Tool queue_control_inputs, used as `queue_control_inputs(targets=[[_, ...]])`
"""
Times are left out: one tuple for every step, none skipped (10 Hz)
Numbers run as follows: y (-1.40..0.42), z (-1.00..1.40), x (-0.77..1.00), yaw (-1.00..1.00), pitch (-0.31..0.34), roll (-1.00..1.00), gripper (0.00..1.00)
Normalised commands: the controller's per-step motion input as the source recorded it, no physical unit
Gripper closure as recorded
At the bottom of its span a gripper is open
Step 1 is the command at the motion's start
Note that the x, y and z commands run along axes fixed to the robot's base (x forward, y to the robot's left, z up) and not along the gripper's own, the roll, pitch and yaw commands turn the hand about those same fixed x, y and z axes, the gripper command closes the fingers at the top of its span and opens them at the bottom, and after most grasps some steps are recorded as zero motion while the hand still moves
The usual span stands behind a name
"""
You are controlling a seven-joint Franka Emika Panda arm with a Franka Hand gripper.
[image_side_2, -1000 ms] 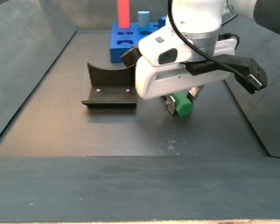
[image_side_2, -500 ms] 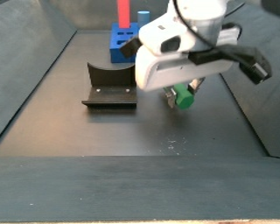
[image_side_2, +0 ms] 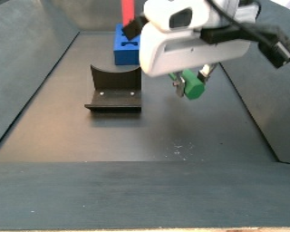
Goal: Pick up the hexagon object. Move up. Place the hexagon object on the fixture. Regrasp the hexagon object. Move to above the board. Insert the hexagon object.
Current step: Place the hexagon object on the fixture.
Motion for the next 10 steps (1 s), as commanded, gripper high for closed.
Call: queue_control_inputs(targets=[[0.00, 1.00, -0.02, -0.01, 0.035, 0.06, 1.00], [0.00, 1.00, -0.02, -0.01, 0.055, 0.08, 1.00], [0.00, 1.00, -0.02, -0.01, 0.073, 0.10, 1.00], [0.00, 1.00, -0.03, 0.00, 0.080, 0.11, 1.00], [0.00, 1.00, -0.03, 0.01, 0.088, 0.12, 1.00], [-0.01, 1.00, -0.03, 0.01, 0.087, 0.12, 1.00], [0.00, 0.87, -0.03, 0.02, 0.086, 0.11, 1.00], [0.00, 0.73, -0.02, 0.02, 0.088, 0.10, 1.00], [0.00, 0.60, -0.01, 0.02, 0.091, 0.10, 1.00], [0.00, 0.46, -0.01, 0.02, 0.099, 0.09, 1.00]])
